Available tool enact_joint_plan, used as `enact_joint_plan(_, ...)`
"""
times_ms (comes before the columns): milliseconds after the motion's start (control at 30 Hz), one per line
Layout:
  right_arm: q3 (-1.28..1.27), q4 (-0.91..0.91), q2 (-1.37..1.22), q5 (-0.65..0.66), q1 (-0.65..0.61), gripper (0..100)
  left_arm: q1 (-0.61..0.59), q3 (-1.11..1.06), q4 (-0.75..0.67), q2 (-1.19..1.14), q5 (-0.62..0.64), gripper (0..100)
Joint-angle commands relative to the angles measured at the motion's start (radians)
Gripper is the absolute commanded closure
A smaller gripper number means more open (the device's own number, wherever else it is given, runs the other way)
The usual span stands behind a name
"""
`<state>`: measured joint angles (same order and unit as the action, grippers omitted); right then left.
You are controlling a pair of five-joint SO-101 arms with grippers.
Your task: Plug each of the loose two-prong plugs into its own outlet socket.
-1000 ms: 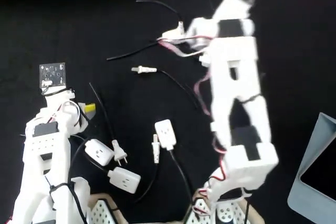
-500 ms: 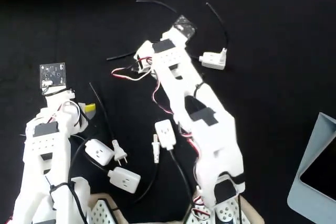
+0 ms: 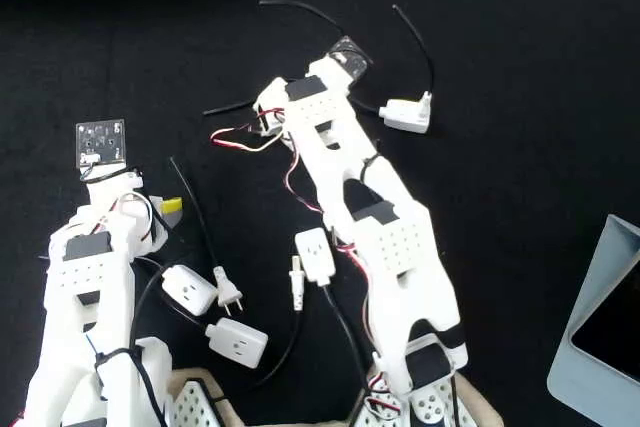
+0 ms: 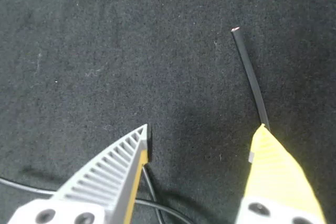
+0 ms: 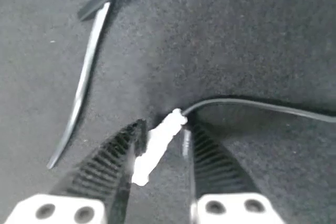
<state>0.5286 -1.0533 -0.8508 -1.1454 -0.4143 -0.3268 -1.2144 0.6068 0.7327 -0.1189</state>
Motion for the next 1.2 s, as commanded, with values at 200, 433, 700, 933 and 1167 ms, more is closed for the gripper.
enact_joint_plan(200, 0.246, -0.281, -0.001, 0.008, 0.017, 98.6, -0.010, 0.008, -0.017, 0.025, 0.009, 69)
enact_joint_plan(433, 0.585, -0.674, -0.002, 0.204, 0.012, 98.6, -0.010, 0.008, -0.018, 0.025, 0.006, 69)
enact_joint_plan(700, 0.558, -0.713, 0.058, 0.436, 0.005, 98.6, -0.012, 0.019, -0.014, 0.025, -0.087, 69)
enact_joint_plan(933, 0.320, -0.713, 0.305, 0.575, -0.023, 98.6, -0.033, 0.116, 0.115, 0.015, -0.236, 69)
enact_joint_plan(1167, -0.015, -0.681, 0.570, 0.671, -0.021, 98.6, -0.028, 0.453, 0.617, 0.014, -0.465, 69)
